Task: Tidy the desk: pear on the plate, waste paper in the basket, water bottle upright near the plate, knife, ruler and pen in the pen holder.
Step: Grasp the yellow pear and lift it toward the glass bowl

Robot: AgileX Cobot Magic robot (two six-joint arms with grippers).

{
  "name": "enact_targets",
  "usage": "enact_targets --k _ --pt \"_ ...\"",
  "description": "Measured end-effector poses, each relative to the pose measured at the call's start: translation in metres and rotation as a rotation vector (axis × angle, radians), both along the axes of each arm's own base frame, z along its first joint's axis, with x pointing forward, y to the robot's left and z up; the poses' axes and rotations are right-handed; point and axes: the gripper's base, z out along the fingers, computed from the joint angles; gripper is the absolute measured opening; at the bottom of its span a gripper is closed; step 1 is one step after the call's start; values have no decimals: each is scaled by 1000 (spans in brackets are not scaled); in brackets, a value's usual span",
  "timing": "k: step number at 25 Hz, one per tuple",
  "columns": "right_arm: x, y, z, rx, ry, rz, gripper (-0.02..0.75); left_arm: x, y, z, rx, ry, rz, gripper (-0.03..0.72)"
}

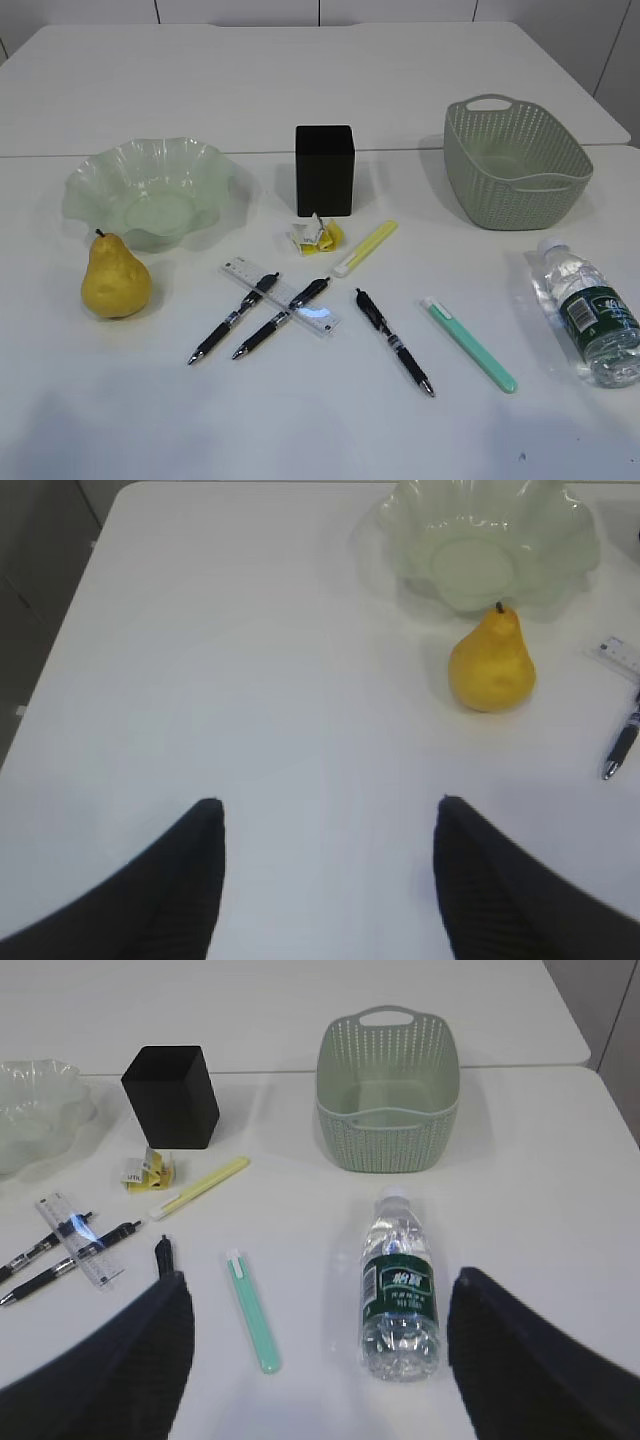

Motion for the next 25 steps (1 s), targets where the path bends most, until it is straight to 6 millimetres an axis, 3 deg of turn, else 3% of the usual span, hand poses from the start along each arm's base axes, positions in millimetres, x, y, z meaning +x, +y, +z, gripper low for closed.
enact_targets --k 6,15,19,25 --pt "30 1 24 -25 -8 14 586 46 -2 12 -41 33 -21 462" --pt "69 5 27 2 103 28 585 106 -6 36 -33 52 -68 462" --pt "93 11 24 36 176 63 586 152 -18 46 -30 125 -126 462" --pt "120 17 18 76 281 103 586 226 -38 27 -25 300 -175 462"
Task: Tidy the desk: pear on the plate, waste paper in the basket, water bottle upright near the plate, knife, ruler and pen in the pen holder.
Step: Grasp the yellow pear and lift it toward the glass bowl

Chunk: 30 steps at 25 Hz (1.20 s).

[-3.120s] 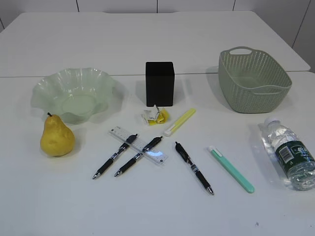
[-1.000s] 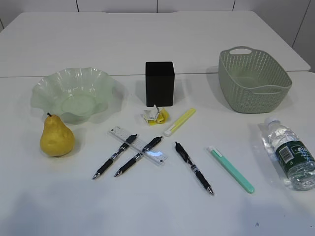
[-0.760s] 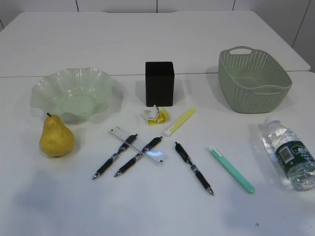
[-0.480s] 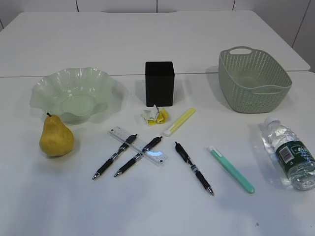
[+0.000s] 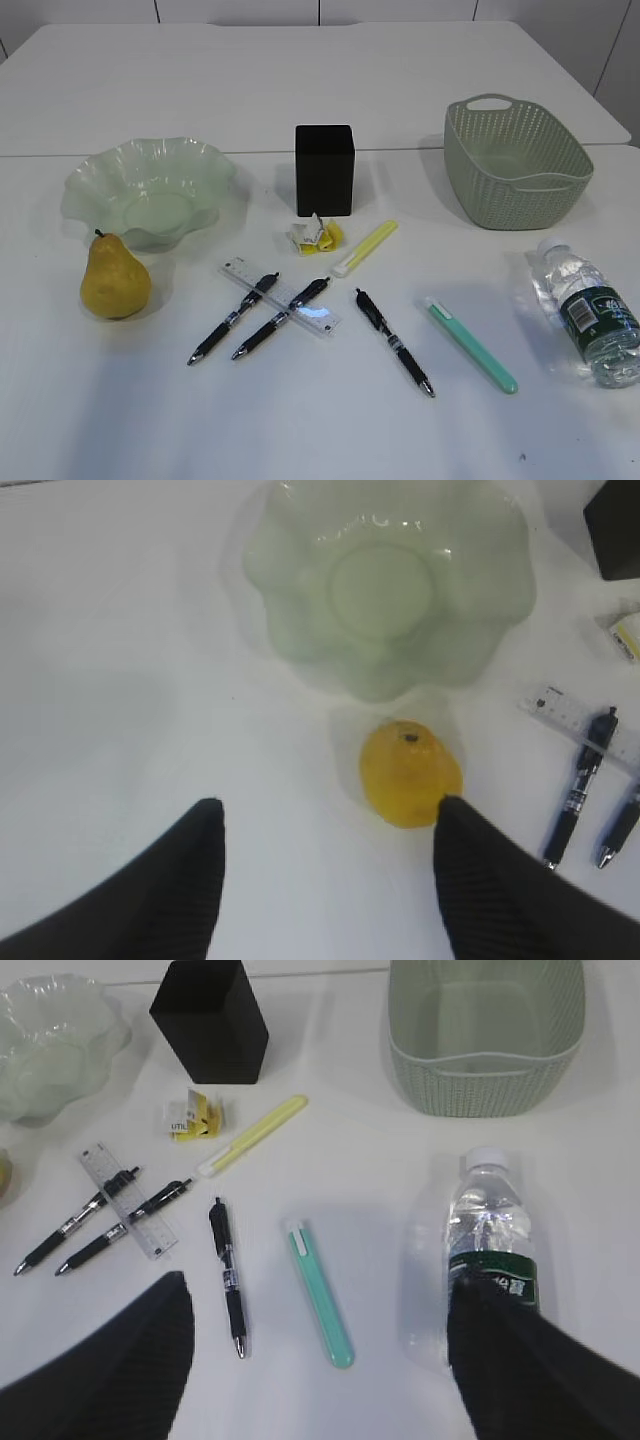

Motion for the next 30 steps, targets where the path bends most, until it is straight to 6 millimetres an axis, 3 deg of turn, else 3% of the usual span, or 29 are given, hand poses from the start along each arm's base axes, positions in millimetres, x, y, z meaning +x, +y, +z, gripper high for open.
enact_targets --k 4,7,13,18,24,30 --pt "10 1 -6 -11 49 15 586 38 -13 -26 2 112 -24 482" --pt "13 1 -8 -13 59 18 586 63 -20 -55 -13 197 -24 551" --pt "16 1 -10 -15 69 20 586 93 -29 -103 -66 303 -12 617" --pt "17 1 -11 -15 74 20 586 106 -36 -125 -90 353 -11 620" --pt "22 1 -15 -16 93 19 586 112 -60 -143 -72 389 -56 619" --pt "23 1 -16 -16 97 20 586 115 -64 -159 -53 428 -40 610"
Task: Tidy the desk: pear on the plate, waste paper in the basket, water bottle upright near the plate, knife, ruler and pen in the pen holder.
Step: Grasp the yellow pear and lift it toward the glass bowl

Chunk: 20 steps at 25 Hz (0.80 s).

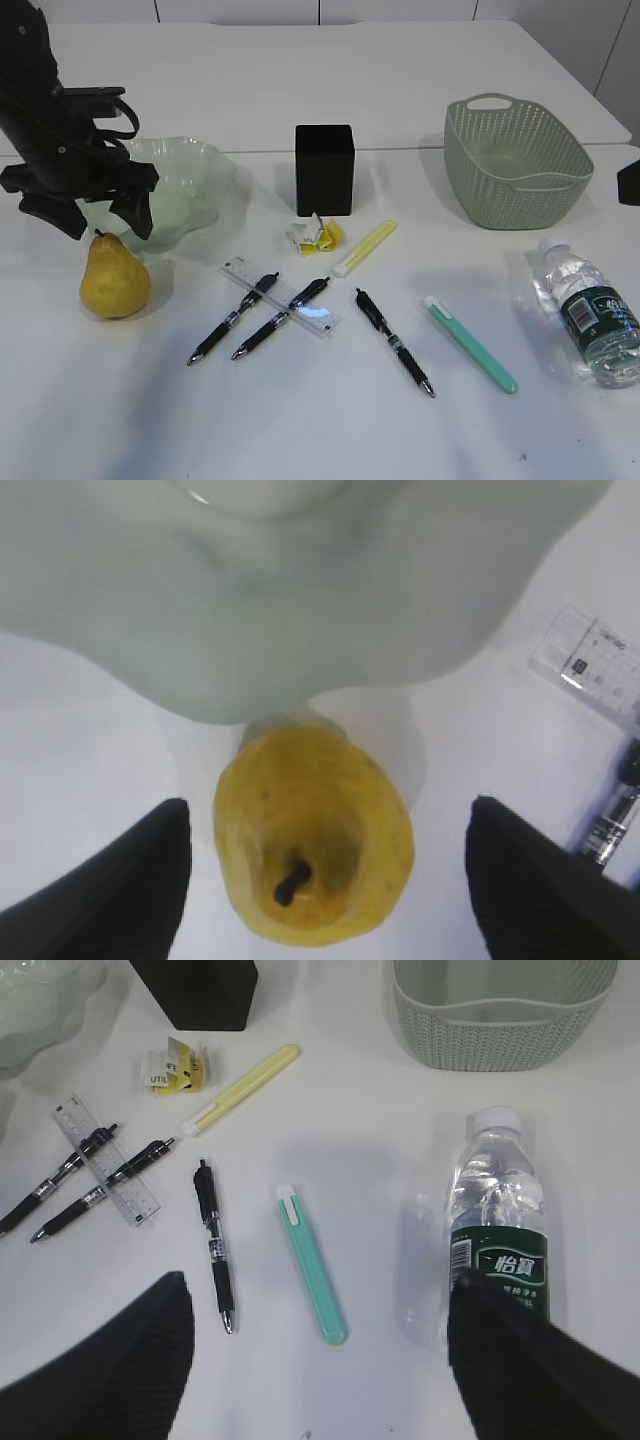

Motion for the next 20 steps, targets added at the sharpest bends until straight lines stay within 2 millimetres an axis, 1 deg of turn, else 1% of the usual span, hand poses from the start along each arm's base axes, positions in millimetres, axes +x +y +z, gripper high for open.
enact_targets --k 8,20 --pt "0 0 0 2 0 0 585 2 0 -11 8 30 8 594" --pt "0 0 0 2 -2 -1 585 4 0 -25 20 65 6 592"
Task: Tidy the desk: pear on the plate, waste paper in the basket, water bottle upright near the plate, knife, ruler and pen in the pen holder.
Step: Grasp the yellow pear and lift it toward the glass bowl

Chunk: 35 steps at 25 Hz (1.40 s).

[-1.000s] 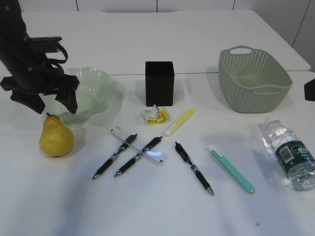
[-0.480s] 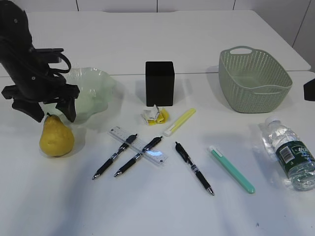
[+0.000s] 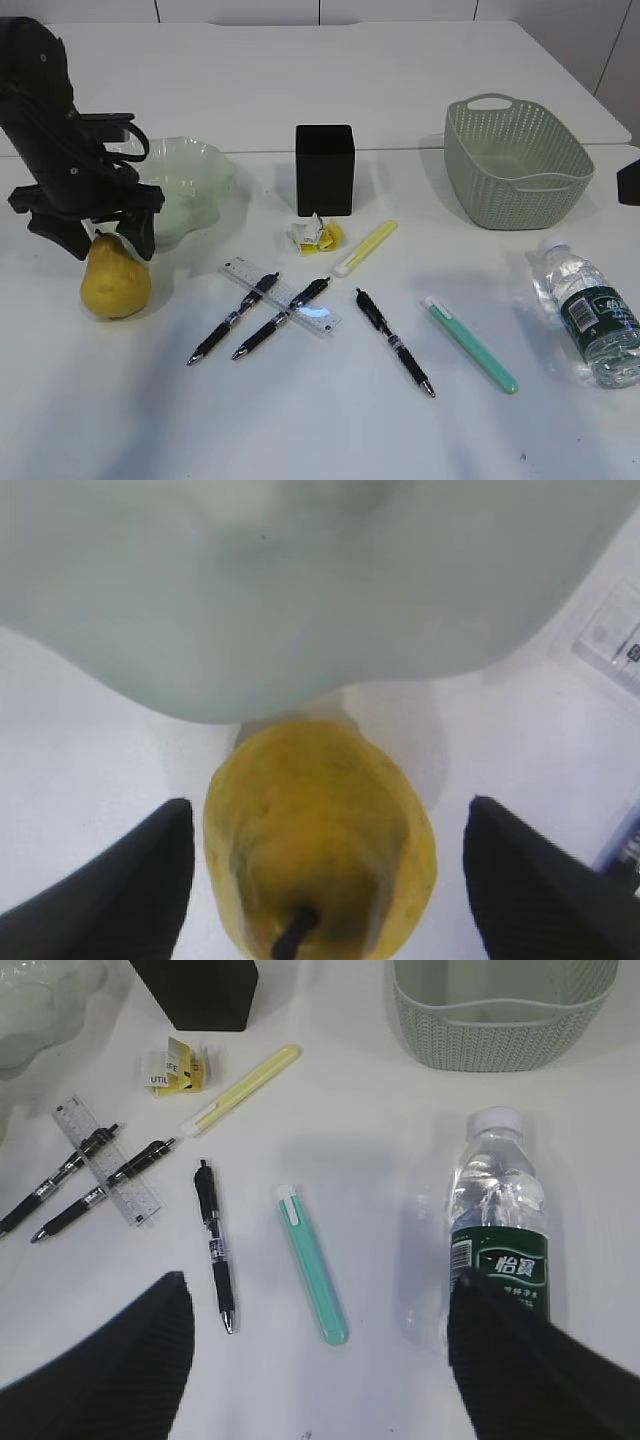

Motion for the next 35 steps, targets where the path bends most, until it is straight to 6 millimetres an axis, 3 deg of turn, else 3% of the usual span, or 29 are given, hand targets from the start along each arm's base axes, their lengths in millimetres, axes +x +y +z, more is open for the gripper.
enact_targets --k 4,9,20,35 --pt "0 0 0 -1 0 1 585 0 0 -1 3 5 -1 554" --pt "0 0 0 -2 0 2 586 0 1 -1 8 8 -4 448" --pt "0 0 0 -1 -2 1 586 -2 1 -1 14 23 -5 338" --pt "0 0 0 -1 -6 0 586 -10 3 -2 31 112 -10 308"
